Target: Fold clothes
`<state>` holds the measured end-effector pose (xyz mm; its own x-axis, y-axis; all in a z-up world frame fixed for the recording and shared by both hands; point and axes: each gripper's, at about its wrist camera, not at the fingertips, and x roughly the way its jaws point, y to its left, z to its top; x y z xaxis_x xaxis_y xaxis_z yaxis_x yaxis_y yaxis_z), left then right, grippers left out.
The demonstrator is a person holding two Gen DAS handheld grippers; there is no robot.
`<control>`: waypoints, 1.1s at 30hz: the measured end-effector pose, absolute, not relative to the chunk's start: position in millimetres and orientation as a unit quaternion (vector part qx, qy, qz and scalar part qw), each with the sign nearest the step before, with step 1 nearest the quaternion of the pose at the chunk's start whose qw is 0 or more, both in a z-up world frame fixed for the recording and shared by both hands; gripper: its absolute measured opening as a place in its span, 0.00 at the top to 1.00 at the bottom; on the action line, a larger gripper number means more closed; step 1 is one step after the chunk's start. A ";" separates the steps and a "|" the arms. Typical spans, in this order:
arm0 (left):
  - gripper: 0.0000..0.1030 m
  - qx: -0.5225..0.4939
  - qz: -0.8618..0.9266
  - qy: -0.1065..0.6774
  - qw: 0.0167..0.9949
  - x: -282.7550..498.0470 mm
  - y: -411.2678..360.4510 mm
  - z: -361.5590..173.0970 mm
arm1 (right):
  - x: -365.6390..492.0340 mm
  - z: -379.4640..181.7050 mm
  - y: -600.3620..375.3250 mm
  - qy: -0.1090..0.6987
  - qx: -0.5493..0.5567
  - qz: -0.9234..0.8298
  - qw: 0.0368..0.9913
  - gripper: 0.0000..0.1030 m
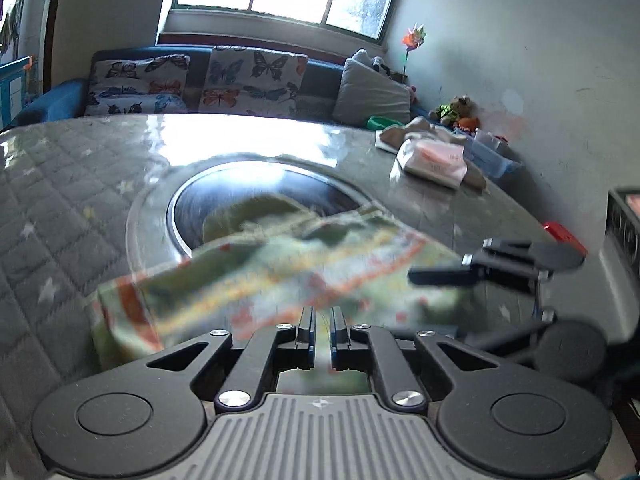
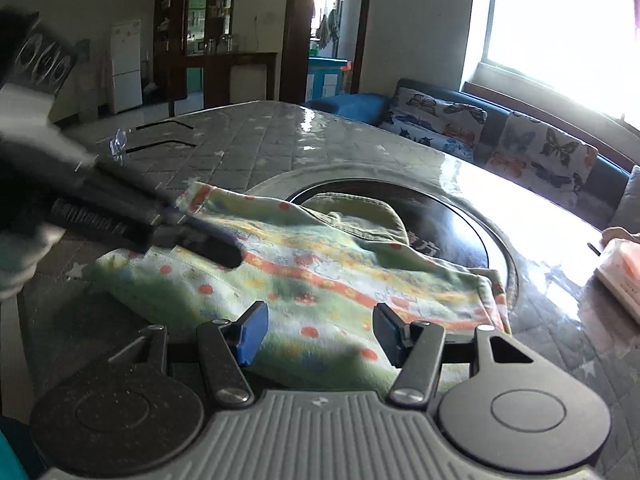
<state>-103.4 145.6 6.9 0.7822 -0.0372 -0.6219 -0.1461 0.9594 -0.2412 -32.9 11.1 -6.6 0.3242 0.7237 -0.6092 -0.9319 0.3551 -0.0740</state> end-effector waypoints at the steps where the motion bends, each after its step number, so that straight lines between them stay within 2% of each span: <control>1: 0.92 -0.139 0.030 0.330 0.933 -106.0 144.0 4.5 | -33.6 -6.5 8.7 0.246 -0.208 0.524 0.788 0.43; 20: 0.91 -0.155 0.060 0.332 0.928 -124.1 145.7 -7.7 | -1.5 -13.7 -29.0 0.295 -0.159 0.462 0.821 0.43; 23: 0.87 -0.157 0.065 0.336 0.926 -122.6 144.5 -5.8 | 1.3 -10.7 -30.0 0.293 -0.151 0.459 0.825 0.38; 25: 0.84 -0.160 0.066 0.340 0.924 -122.2 143.5 -4.6 | 4.5 -12.8 -29.6 0.301 -0.143 0.457 0.824 0.32; 28: 0.76 -0.162 0.070 0.345 0.922 -122.7 141.8 -0.7 | 4.5 -14.9 -29.2 0.304 -0.138 0.454 0.826 0.30; 29: 0.71 -0.161 0.071 0.346 0.922 -123.2 141.0 0.8 | 3.9 -14.7 -29.3 0.302 -0.136 0.452 0.828 0.30; 30: 0.66 -0.160 0.073 0.345 0.922 -123.7 140.2 2.4 | 2.9 -13.1 -29.7 0.299 -0.132 0.452 0.830 0.29; 32: 0.61 -0.156 0.076 0.343 0.923 -124.2 138.2 4.4 | 1.8 -10.7 -29.7 0.298 -0.126 0.456 0.829 0.20; 33: 0.61 -0.156 0.078 0.344 0.923 -124.1 137.9 4.2 | 1.8 -11.2 -29.2 0.299 -0.126 0.457 0.828 0.19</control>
<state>-124.1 137.9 4.2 0.7513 0.0370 -0.6589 -0.2512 0.9393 -0.2338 1.8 -29.2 -11.2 0.4034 0.6820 -0.6101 -0.8329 0.5498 0.0639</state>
